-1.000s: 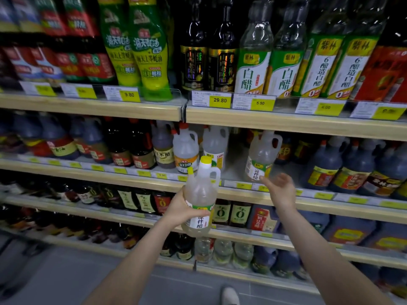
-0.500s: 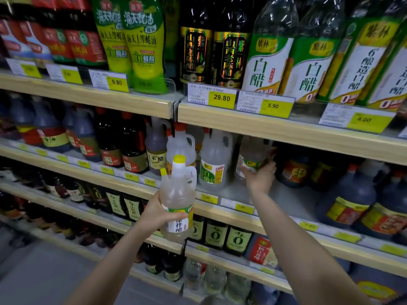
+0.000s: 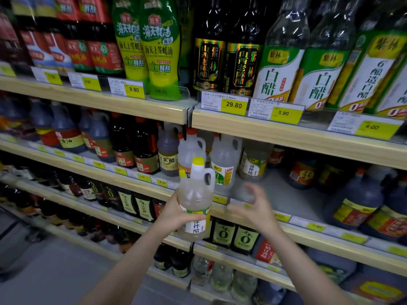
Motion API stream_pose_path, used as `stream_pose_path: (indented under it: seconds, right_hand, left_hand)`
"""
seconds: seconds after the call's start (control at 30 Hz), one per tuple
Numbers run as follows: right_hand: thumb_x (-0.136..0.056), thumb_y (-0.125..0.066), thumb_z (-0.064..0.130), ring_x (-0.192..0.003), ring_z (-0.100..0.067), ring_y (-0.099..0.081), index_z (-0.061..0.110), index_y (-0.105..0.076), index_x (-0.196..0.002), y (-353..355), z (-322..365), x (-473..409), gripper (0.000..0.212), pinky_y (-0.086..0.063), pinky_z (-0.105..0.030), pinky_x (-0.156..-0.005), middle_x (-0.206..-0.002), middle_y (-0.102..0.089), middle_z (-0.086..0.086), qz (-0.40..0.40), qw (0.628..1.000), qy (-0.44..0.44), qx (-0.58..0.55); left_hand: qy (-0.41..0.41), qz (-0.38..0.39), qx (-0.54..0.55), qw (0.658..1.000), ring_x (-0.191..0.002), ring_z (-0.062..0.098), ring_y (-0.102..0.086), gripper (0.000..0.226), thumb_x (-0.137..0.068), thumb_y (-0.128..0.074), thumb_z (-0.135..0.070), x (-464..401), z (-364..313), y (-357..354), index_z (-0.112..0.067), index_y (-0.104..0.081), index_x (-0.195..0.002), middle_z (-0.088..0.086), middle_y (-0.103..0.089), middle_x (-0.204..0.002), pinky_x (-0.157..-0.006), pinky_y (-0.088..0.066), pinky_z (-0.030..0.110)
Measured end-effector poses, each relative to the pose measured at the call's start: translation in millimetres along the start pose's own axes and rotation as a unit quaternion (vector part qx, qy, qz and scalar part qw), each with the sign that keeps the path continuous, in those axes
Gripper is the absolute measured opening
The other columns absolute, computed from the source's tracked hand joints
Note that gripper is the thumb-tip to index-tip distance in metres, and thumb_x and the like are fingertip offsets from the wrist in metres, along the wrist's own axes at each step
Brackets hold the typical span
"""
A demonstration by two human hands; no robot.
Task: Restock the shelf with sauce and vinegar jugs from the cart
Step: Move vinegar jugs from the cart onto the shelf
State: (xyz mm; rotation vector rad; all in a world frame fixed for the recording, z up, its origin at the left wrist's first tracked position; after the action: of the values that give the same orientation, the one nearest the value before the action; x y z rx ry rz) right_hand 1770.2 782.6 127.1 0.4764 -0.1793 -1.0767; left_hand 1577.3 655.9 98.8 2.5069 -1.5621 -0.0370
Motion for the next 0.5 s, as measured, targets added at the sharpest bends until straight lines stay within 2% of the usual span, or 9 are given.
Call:
stream_pose_path:
  seconds: [0.07,0.13,0.23,0.33,0.4,0.47,0.5]
  right_hand:
    - [-0.057,-0.086,0.038,-0.120,-0.007,-0.044,0.020,-0.040,-0.136,-29,7,36,0.094,-0.037,-0.023,-0.096,-0.133,-0.046,0.008,0.124,0.992,0.007,0.002]
    - [-0.054,-0.087,0.042,-0.121,-0.006,-0.046,0.021,-0.039,-0.136,-39,15,51,0.097,-0.040,-0.022,-0.097,-0.134,-0.048,0.009,0.142,0.990,0.018,-0.008]
    - [-0.054,-0.089,0.024,-0.106,-0.008,-0.057,0.022,-0.047,-0.122,-32,24,56,0.080,-0.047,-0.014,-0.080,-0.118,-0.060,0.006,0.085,0.993,-0.013,-0.079]
    - [-0.045,-0.091,0.022,-0.099,-0.013,-0.063,0.018,-0.052,-0.113,-21,21,61,0.079,-0.051,-0.018,-0.074,-0.108,-0.066,0.001,0.037,0.989,-0.018,-0.142]
    - [-0.044,-0.090,0.019,-0.091,-0.008,-0.065,0.020,-0.053,-0.108,-8,20,65,0.074,-0.049,-0.014,-0.067,-0.102,-0.067,0.005,0.000,0.991,-0.016,-0.135]
    - [-0.048,-0.089,0.020,-0.086,0.003,-0.063,0.024,-0.052,-0.108,7,25,62,0.071,-0.048,-0.011,-0.065,-0.101,-0.066,0.009,-0.037,0.993,-0.001,-0.113]
    - [-0.051,-0.090,0.019,-0.089,0.006,-0.061,0.024,-0.050,-0.110,15,29,58,0.072,-0.048,-0.010,-0.067,-0.103,-0.065,0.010,-0.053,0.993,0.010,-0.105]
  left_hand:
    - [-0.018,0.026,0.005,0.999,-0.099,0.004,-0.063,0.075,-0.053,-0.090,-0.013,1,-14,-14,-0.022,-0.053,-0.118,-0.006,-0.067,-0.110,-0.080,-0.052,0.022]
    - [-0.036,0.048,0.008,0.998,-0.103,0.006,-0.063,0.077,-0.049,-0.090,-0.018,2,-26,-27,-0.021,-0.054,-0.117,-0.005,-0.067,-0.110,-0.082,-0.050,0.022]
    - [-0.066,0.090,-0.008,0.994,-0.099,0.003,-0.063,0.072,-0.045,-0.090,-0.020,8,-45,-49,-0.023,-0.057,-0.110,-0.005,-0.068,-0.105,-0.084,-0.051,0.024]
    - [-0.088,0.144,-0.043,0.985,-0.106,0.006,-0.061,0.085,-0.043,-0.088,-0.030,14,-61,-68,-0.020,-0.053,-0.119,-0.005,-0.065,-0.114,-0.091,-0.050,0.026]
    - [-0.098,0.185,-0.055,0.976,-0.113,0.007,-0.057,0.085,-0.048,-0.084,-0.042,14,-69,-77,-0.023,-0.049,-0.124,-0.005,-0.060,-0.123,-0.095,-0.047,0.027]
    - [-0.078,0.185,-0.056,0.978,-0.122,0.009,-0.049,0.082,-0.063,-0.068,-0.061,9,-70,-74,-0.024,-0.045,-0.132,-0.006,-0.051,-0.134,-0.103,-0.040,0.031]
    - [-0.060,0.161,-0.062,0.983,-0.126,0.010,-0.044,0.080,-0.069,-0.056,-0.068,4,-66,-68,-0.024,-0.043,-0.135,-0.007,-0.047,-0.138,-0.106,-0.036,0.032]
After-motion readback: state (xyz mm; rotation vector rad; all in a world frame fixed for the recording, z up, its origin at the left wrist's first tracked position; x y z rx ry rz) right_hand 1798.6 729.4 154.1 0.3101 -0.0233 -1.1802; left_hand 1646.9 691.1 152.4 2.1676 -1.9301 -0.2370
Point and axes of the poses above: each hand's wrist, its own x-axis away from the middle knuckle, its own y-axis out of the back of the hand, z = x × y, the point moved 7 cm from there along -x, towards the middle knuckle
